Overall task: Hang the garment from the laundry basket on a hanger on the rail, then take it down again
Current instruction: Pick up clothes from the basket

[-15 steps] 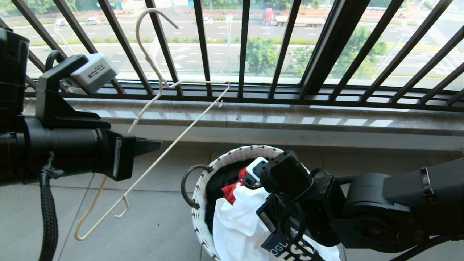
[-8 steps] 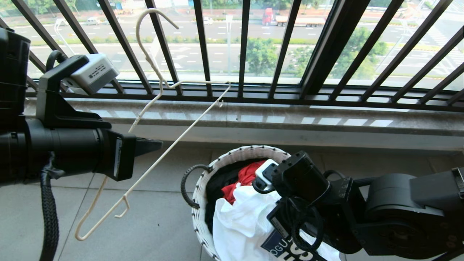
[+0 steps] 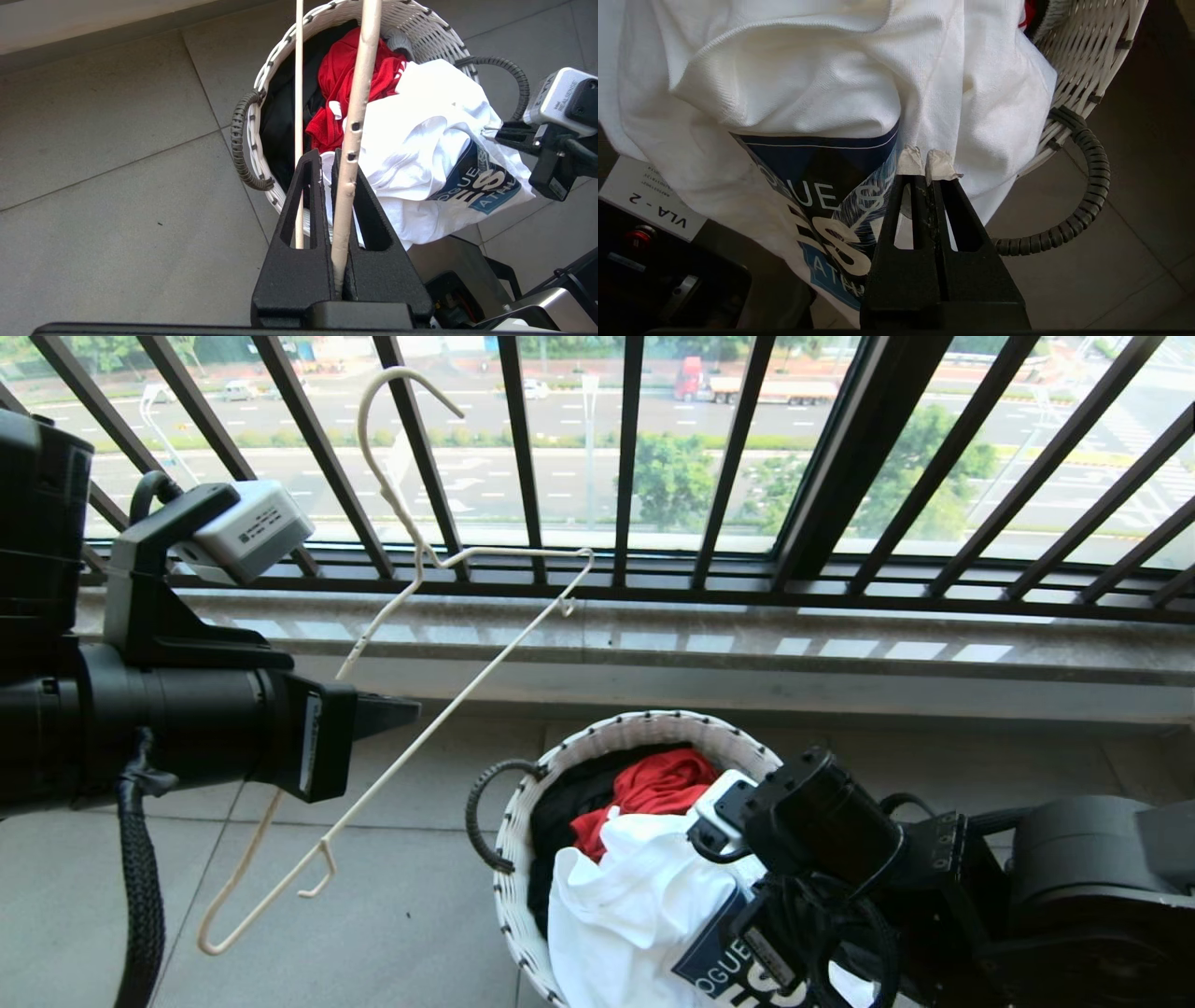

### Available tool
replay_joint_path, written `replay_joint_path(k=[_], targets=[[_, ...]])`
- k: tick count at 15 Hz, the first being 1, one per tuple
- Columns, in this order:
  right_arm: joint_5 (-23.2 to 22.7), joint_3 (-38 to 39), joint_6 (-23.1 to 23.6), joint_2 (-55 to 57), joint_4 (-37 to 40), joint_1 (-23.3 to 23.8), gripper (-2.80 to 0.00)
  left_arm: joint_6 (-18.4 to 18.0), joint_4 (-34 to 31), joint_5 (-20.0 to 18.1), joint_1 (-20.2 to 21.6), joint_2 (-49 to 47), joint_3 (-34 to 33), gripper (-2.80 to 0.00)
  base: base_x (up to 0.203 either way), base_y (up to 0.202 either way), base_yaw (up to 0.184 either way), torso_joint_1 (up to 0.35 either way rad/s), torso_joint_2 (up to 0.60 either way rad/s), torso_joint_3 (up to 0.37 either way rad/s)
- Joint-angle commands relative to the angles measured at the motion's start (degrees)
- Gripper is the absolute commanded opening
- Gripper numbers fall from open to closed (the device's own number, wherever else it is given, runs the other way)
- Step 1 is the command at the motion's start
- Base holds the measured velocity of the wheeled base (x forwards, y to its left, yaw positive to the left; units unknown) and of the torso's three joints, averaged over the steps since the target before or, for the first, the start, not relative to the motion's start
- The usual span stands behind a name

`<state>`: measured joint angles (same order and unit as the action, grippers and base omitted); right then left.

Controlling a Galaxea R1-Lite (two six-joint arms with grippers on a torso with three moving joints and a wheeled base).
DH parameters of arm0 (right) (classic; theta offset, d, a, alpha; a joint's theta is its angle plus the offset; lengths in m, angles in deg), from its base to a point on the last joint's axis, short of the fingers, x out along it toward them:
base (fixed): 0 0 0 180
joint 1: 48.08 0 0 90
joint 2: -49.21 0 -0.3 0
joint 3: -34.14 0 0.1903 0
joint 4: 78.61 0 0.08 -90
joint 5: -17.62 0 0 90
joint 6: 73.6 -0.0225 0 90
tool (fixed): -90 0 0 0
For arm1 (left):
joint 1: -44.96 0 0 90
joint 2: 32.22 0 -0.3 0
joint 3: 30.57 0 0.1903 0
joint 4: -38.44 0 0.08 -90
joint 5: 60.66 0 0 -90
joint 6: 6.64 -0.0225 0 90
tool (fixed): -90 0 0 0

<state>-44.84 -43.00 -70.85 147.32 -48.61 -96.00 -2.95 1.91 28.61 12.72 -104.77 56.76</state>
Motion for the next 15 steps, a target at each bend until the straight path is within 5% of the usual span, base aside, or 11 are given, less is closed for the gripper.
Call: replay_joint_path(k=[1,4,11,12,15], targets=[[0.45,0.23,-0.05,-4.14,-1.59,0.11,-2.8,-0.24,-0.17,-0.32,-0.13,-0.84,-0.27,-2.8,0.0,0.0,0.0,0.0,0.0,0.0],[9.13,-1.25,2.04,-4.24,-1.43,0.35,-2.8,-0.27,-0.18,-0.92,-2.82,-0.43,-2.0,-2.8,0.0,0.0,0.0,0.0,0.0,0.0],[6.4,-9.19,5.75,-2.91,7.62,1.31,-2.8,0.44,-0.14,-0.82,-3.44,-2.92,-2.53,-2.8,0.0,0.0,0.0,0.0,0.0,0.0],[5.71,-9.84,5.48,-1.79,7.61,1.21,0.0,0.44,-0.35,-0.67,-3.44,-2.86,-2.53,-2.8,0.0,0.0,0.0,0.0,0.0,0.0],[5.28,-10.97,5.11,2.93,6.22,1.16,0.0,0.41,-0.45,-0.45,-3.2,-2.44,-3.92,-2.8,0.0,0.0,0.0,0.0,0.0,0.0]])
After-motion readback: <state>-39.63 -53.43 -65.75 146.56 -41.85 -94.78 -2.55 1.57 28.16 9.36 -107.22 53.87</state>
